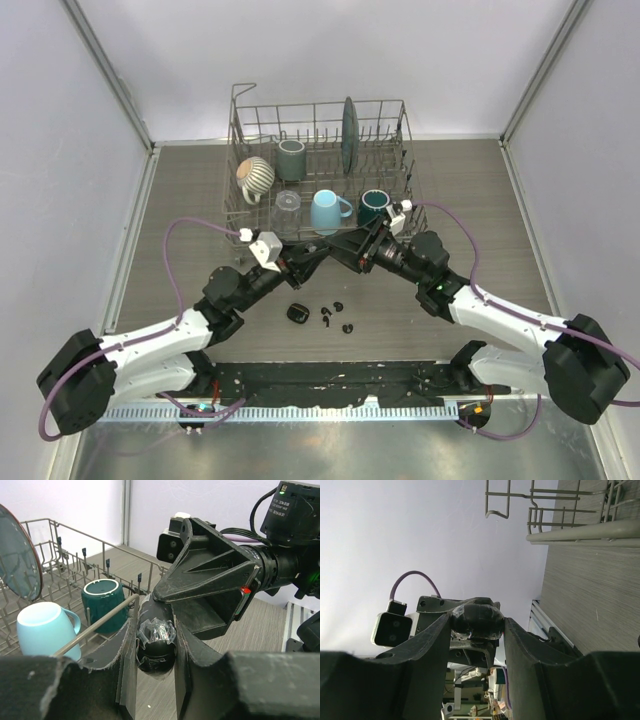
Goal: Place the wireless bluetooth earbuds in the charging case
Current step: Adjust the charging case.
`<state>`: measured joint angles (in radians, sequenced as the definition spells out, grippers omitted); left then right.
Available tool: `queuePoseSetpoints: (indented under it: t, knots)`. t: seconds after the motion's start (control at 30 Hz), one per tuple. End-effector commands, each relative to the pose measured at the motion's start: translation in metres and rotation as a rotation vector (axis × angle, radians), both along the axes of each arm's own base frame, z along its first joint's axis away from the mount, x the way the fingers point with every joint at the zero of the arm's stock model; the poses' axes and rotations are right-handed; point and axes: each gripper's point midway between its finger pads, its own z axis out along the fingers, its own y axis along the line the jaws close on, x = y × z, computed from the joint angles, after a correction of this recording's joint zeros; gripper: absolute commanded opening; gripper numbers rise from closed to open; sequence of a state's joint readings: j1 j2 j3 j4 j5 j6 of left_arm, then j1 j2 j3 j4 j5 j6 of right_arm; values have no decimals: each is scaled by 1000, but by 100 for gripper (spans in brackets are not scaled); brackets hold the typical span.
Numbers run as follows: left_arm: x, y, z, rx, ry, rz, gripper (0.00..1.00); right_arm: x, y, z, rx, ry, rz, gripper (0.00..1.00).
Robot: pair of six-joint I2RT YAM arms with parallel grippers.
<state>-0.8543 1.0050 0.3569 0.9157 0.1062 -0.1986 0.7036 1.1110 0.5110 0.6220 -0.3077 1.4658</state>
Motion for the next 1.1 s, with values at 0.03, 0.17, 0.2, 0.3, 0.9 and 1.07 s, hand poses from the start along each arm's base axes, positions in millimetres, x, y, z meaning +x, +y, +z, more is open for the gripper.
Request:
queuePoseSetpoints:
  t: [0.03, 0.17, 0.2, 0.3, 0.9, 1.07]
  knots:
    - [-5, -2, 24, -29, -74, -25, 0, -13, 2, 31, 45, -132, 46, 61]
    - [-7, 1, 24, -9, -87, -18, 0, -15, 1, 30, 38, -130, 46, 73]
    - [-7, 2, 23, -5, -87, -16, 0, -16, 1, 32, 47, -126, 56, 73]
    - [-7, 3, 24, -1, -93, -14, 0, -19, 5, 33, 71, -96, 91, 73]
    - [-9, 4, 30, -24, -108, -17, 35, -18, 2, 31, 197, -9, 87, 1]
    - [-8, 5, 30, -40, -104, -8, 47, -17, -1, 36, 253, 17, 79, 1]
